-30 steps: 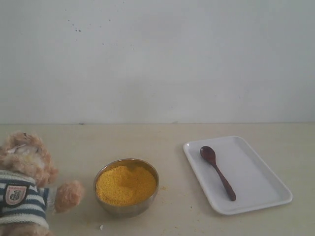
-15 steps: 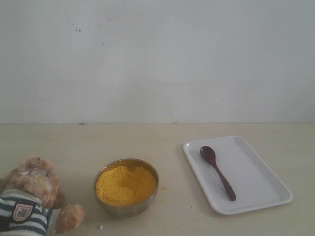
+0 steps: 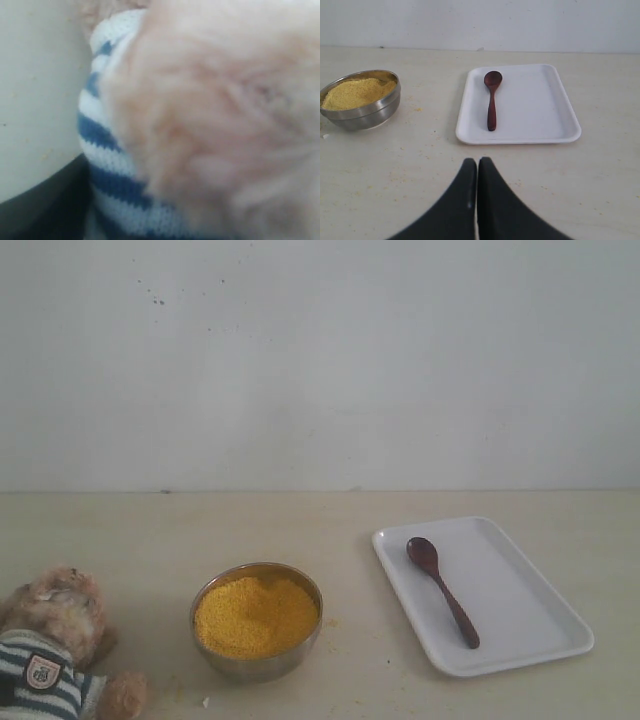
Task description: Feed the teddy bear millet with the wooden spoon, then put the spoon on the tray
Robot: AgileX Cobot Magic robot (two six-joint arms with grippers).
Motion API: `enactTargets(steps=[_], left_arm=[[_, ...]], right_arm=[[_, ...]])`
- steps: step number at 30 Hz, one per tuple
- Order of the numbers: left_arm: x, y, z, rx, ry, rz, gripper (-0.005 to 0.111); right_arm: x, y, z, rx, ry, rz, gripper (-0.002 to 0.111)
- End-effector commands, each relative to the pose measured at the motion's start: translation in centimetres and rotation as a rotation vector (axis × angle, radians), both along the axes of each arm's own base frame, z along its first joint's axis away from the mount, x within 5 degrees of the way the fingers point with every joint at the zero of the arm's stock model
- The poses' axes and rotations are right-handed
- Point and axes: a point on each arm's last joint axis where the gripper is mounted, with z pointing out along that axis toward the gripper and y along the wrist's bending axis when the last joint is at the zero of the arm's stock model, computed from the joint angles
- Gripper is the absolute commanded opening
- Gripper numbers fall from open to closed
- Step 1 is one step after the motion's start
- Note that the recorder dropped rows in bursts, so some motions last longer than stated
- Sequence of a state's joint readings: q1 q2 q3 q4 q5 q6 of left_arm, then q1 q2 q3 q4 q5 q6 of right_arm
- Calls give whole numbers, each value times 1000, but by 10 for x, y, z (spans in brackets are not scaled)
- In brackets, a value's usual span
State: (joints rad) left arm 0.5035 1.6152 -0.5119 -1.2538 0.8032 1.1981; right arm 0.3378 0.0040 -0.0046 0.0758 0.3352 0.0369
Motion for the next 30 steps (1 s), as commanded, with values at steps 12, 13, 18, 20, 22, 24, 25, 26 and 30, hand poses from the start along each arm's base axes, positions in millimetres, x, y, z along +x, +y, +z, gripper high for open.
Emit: enactTargets(steps=[12,13,18,20,22,24,25,26,30], left_arm=[[0,28,20,58,-16,121,63],[0,29,23,60,-29,135,63],[-1,29,32,63,-67,151,63],[-1,29,32,66,-65,146,63],[-2,29,32,72,-62,138,63],[-3,29,31,71,-50,139,63],[-3,29,31,70,-43,140,63],[-3,29,31,69,-37,141,63],[-5,36,37,96,-30,155,63]], right_arm=[[0,-1,-1,1,-8,-10,0],[0,-1,-1,1,-8,-10,0],[0,-1,-1,1,-8,-10,0],[0,-1,-1,1,-8,-10,0],[0,-1,-1,1,-8,-10,0],[0,-1,-1,1,-8,-10,0],[0,-1,-1,1,-8,-10,0],[0,-1,-1,1,-8,-10,0],[0,-1,-1,1,-8,-10,0]])
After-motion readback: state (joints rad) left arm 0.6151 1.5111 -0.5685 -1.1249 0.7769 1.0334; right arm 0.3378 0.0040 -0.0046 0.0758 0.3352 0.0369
